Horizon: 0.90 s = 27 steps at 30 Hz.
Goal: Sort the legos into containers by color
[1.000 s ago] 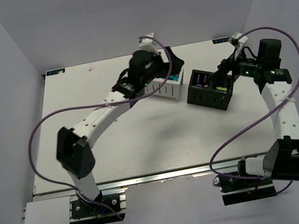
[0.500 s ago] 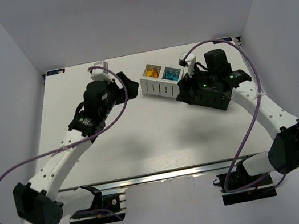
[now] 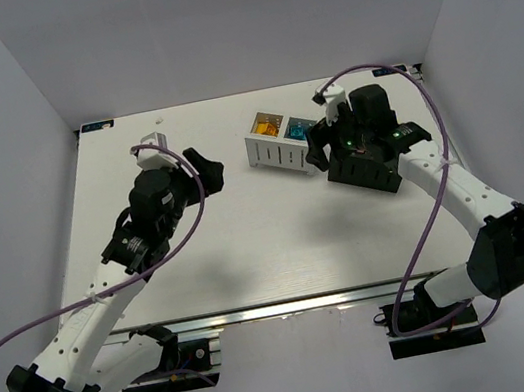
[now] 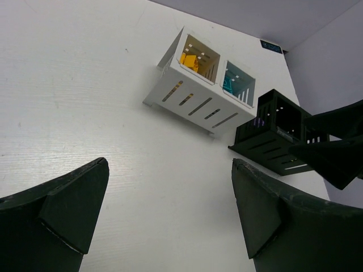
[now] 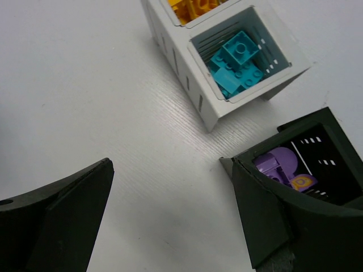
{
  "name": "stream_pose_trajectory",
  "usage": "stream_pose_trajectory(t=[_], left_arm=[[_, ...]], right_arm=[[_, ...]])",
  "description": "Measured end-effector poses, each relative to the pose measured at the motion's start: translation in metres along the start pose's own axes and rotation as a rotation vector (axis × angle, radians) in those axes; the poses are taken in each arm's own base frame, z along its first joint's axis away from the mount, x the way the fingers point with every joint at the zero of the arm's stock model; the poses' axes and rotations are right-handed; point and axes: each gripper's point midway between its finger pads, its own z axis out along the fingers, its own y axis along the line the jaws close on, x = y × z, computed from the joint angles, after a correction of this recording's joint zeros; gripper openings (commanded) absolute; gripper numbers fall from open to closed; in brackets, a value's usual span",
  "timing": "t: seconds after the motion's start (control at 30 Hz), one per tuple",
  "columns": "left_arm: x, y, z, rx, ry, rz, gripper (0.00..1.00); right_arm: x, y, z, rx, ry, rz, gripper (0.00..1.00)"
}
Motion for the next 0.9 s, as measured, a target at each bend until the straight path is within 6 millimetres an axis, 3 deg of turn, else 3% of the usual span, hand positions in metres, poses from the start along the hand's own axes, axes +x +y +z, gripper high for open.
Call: stream_pose_trajectory(t=[0.17, 0.37, 0.9], left_arm=[[0.01, 0.006, 0.0, -0.016, 0.023, -0.003, 0.98], [0.008, 0.006, -0.001, -0.018, 0.014, -0.006, 0.98], [0.009, 0.012, -0.005, -0.034, 0.006, -0.013, 0.98]], right_arm=[[-0.006, -0.011, -0.008, 0.077, -0.03, -0.003, 0.89], [-0.008, -0.015, -0.02, 0.124, -0.071, -0.016, 0.9], [-0.007, -0.019, -0.018, 0.151, -0.078, -0.004, 0.89]])
